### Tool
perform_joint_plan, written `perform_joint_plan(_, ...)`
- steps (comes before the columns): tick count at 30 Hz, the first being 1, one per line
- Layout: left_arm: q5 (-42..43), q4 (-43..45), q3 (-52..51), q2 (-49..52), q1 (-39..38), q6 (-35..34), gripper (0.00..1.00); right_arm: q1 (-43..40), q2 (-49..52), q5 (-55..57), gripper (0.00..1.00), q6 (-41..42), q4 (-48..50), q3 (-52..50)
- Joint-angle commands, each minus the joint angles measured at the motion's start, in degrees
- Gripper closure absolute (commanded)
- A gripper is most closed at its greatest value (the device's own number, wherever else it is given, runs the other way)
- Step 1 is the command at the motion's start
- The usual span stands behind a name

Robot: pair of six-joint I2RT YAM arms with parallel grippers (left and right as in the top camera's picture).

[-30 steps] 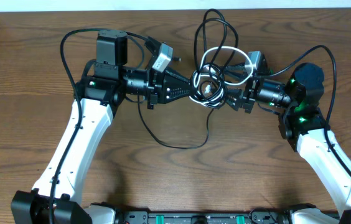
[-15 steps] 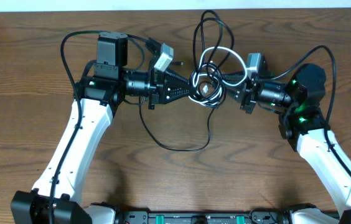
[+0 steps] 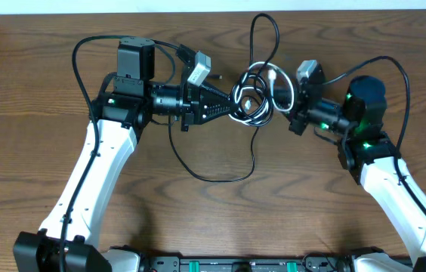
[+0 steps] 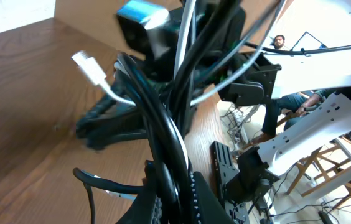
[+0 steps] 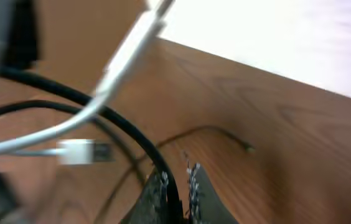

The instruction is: Untangle cables

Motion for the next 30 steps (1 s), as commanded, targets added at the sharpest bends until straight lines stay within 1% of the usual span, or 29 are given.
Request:
perform_joint_plan(1, 1.7, 0.3, -0.1, -1.0, 1.0, 0.7, 0.92, 0.2, -0.4, 17.6, 0.99, 1.9, -5.1, 0.3)
perform_joint_plan(3, 3.4, 0.4, -0.1, -1.0, 2.0, 0.7, 0.92, 0.1, -0.4, 24.7, 0.99, 5.0, -7.5, 0.3)
perform_joint_plan(4, 4.7, 0.7, -0.1, -1.0, 2.7, 0.7, 0.92, 0.1, -0.4, 26.3, 0.99, 5.9, -8.0, 0.3)
perform_joint_plan(6, 8.2, 0.8, -0.1, -1.0, 5.4, 0.7, 0.92, -0.1, -0.4, 33.5, 0.99, 11.4, -10.1, 0.3)
perform_joint_plan(10, 8.4, 0.8, -0.1, -1.1, 9.8, -2.7, 0.92, -2.0, -0.4, 39.6, 0.99, 19.1, -13.9, 0.3)
perform_joint_plan(15, 8.4, 0.6, -0.1, -1.1, 16.9, -4.7, 0.92, -6.7, -0.4, 40.6, 0.99, 27.6, -20.2, 0.3)
perform_joint_plan(19, 8.4, 0.5, -0.1, -1.1, 22.2, -5.8, 0.92, -10.1, -0.4, 40.6, 0.99, 32.5, -24.8, 0.3)
perform_joint_plan(23, 8.4, 0.2, -0.1, -1.0, 28.8, -6.9, 0.92, -12.6, -0.4, 40.6, 0.99, 34.3, -28.3, 0.3)
perform_joint_plan(27, 8.4, 0.2, -0.1, -1.1, 34.7, -7.3, 0.92, -13.0, -0.4, 40.7, 0.99, 35.8, -28.9, 0.3)
perform_joint_plan(30, 8.4, 0.2, -0.1, -1.1, 38.3, -9.1, 0.92, -13.0, -0.4, 40.9, 0.99, 35.8, -28.9, 0.3)
